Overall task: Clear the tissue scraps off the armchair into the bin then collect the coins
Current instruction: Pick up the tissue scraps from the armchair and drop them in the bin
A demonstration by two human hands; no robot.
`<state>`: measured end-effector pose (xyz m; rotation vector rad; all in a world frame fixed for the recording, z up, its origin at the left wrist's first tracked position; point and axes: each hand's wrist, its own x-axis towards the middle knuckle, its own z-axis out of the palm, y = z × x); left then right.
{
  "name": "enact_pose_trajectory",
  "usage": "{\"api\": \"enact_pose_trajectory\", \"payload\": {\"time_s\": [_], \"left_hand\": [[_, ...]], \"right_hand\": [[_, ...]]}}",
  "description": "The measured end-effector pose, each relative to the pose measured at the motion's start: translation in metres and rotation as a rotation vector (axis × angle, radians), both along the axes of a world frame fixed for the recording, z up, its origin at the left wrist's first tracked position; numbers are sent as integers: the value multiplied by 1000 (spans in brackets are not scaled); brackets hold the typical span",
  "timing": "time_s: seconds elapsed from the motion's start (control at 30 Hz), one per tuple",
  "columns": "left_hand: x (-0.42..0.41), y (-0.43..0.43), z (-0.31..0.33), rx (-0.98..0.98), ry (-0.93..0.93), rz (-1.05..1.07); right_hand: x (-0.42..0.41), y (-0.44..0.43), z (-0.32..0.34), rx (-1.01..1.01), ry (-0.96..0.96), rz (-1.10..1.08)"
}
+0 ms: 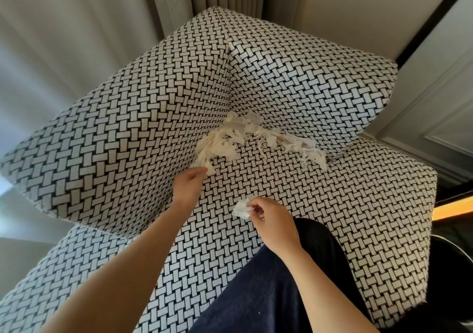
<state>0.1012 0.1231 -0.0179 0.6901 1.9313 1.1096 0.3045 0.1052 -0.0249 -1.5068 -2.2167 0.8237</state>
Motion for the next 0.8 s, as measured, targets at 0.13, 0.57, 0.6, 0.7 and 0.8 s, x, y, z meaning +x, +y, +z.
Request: {"api": "enact_pose_trajectory", "payload": {"time_s": [0.13,0.57,0.6,0.7,0.8], "left_hand": [[4,-11,6,28,-23,-12],[38,-61,15,6,46,-104],[40,-62,15,2,55,-121],[46,-62,23,-16,88,-224],[50,-55,33,-19,142,-381]], "right_hand": [[0,1,-1,-12,26,-20],[13,-6,19,-75,344,-202],[16,-8,22,-90,361,-209],[29,-13,29,-114,385,-210],[46,-16,40,-118,408,-215]]}}
